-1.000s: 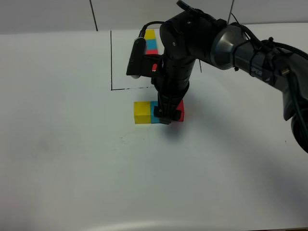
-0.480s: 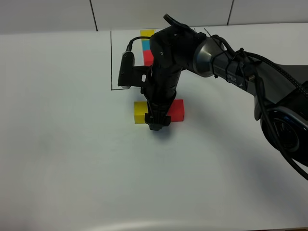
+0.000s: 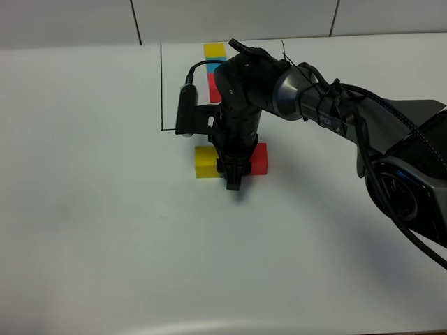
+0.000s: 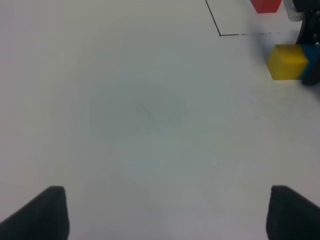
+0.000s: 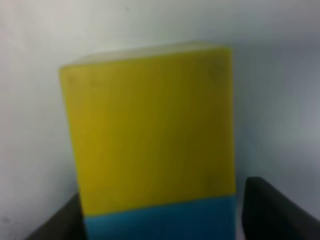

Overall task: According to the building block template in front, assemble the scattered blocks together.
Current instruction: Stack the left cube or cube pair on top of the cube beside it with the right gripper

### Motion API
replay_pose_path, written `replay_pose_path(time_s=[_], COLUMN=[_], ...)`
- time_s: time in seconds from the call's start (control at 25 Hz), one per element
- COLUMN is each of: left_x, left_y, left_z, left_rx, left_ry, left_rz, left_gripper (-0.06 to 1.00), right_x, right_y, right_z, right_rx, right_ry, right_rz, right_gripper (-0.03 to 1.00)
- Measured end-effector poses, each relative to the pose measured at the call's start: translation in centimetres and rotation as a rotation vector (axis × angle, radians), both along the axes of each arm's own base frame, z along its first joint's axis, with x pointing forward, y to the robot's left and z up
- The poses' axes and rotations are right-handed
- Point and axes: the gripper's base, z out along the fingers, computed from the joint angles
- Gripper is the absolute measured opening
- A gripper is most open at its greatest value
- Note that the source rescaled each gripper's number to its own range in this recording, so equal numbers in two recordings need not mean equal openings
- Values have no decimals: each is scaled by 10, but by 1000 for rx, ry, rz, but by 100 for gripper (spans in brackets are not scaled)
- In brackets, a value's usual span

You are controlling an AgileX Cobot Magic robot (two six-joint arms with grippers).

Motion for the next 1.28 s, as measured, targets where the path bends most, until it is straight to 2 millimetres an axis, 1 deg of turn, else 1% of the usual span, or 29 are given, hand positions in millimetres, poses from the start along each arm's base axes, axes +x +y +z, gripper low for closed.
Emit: replay_pose_path(time_s=[0.04,0.36,0.52,0.68,0.8,0.88,1.0,1.16,1.28], left_x=[0,0,0,0,0,0,0,0,0], left_y=[0,0,0,0,0,0,0,0,0], left_z=[0,0,0,0,0,0,0,0,0], left_rx=[0,0,0,0,0,0,0,0,0], left_ry=[0,0,0,0,0,0,0,0,0], left_rz=[0,0,0,0,0,0,0,0,0], left_gripper=[84,84,84,84,84,84,84,84,84], right_x=[1,2,-1,-4,-7,-9,-11,-11,-10], right_y=[-1,-3,0,1,-1,-3,-4,-4,-4], right_z=[0,0,7,28,35,35,34,32,24], right_rx=[-12,-9,57,137,166,176,184,206,198], right_ry=[-12,-9,29,54,89,120,153,167,174], right_rz=[-13,-122,-252,-468,-694,-885,-1102,-1269,-1346], right_gripper=[2,2,2,2,2,2,2,2,2])
